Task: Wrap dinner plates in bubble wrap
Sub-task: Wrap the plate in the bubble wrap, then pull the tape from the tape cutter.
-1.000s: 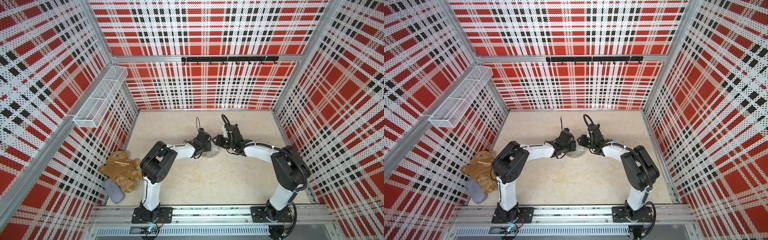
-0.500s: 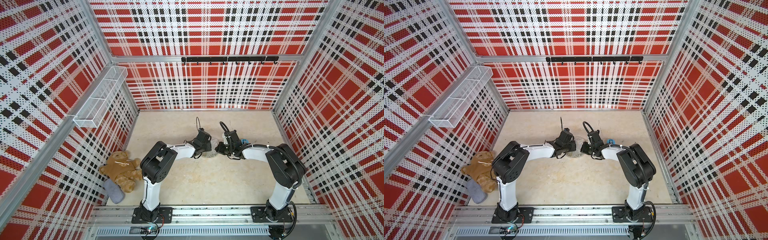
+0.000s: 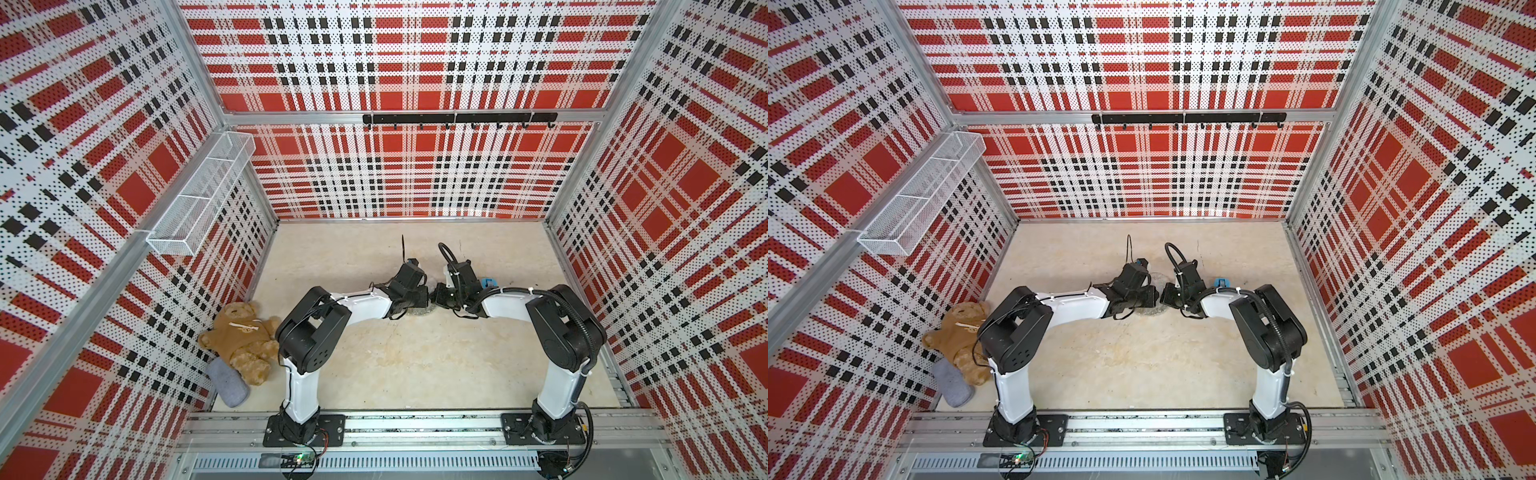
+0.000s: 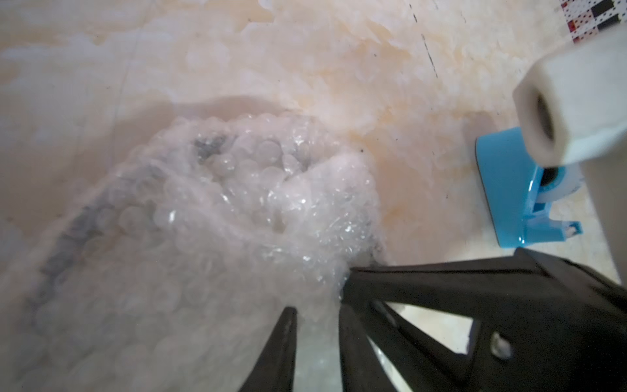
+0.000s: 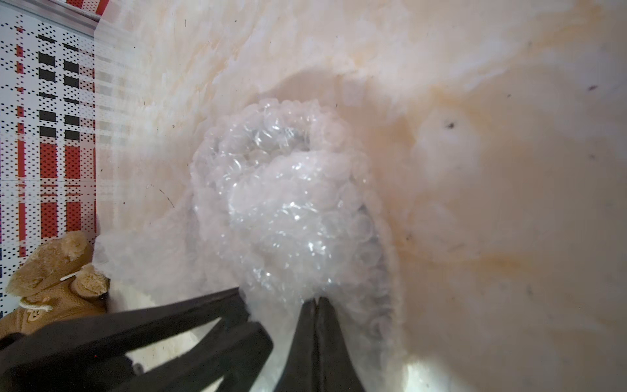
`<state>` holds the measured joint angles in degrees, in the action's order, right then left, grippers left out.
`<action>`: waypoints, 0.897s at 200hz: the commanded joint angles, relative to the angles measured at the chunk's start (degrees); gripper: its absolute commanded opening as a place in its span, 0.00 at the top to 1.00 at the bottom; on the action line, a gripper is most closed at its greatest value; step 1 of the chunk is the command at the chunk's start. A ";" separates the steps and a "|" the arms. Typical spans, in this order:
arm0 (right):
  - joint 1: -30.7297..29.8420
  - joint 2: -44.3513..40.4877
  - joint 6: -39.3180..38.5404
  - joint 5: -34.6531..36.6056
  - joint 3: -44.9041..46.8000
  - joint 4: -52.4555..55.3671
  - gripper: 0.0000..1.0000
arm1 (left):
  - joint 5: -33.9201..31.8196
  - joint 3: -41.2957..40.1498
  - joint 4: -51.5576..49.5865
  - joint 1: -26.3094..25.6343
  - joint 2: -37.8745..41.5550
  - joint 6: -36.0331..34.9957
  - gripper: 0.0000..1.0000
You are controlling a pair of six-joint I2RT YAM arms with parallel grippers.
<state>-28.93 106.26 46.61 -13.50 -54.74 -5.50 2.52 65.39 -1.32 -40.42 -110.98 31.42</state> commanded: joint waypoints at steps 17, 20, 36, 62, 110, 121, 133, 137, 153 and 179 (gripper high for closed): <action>-0.21 -1.24 0.87 1.25 1.52 2.07 1.00 | 4.14 0.12 -3.36 -0.80 -7.01 -1.32 0.77; -0.17 -1.80 0.90 1.26 1.55 1.83 1.00 | 3.63 0.25 -3.79 -0.73 -7.40 -1.28 0.77; 0.06 -5.91 0.69 2.85 2.23 1.36 0.84 | 2.03 -0.16 -4.65 -0.29 -7.64 -0.63 0.77; 2.60 -14.17 -0.29 6.81 3.22 5.67 0.65 | 1.86 -1.36 -3.79 0.34 -6.62 -0.13 0.76; 16.10 -30.38 0.91 6.37 13.81 15.82 0.40 | 2.44 -1.13 -3.61 0.35 -6.96 -0.14 0.76; 21.72 -34.87 1.80 1.63 17.84 15.47 0.36 | 2.15 -1.48 -3.47 0.35 -6.56 0.03 0.76; 27.75 -38.61 0.49 -5.22 21.33 14.47 0.34 | 1.80 -1.90 -3.24 0.35 -6.27 0.22 0.75; 29.35 -39.44 -0.53 -7.14 22.18 14.51 0.33 | 1.71 -1.99 -3.16 0.43 -6.12 0.22 0.75; 33.72 -40.88 -8.93 -10.95 23.95 16.24 0.33 | 1.53 -2.47 -2.81 0.52 -5.70 0.38 0.75; 34.46 -36.70 -20.99 -10.96 24.33 19.41 0.31 | 1.56 -3.20 -2.03 0.78 -5.33 0.66 0.75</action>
<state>5.13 67.05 37.80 -19.42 -30.74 10.48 4.05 65.49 3.33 -39.88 -113.80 31.51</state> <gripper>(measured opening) 0.686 0.247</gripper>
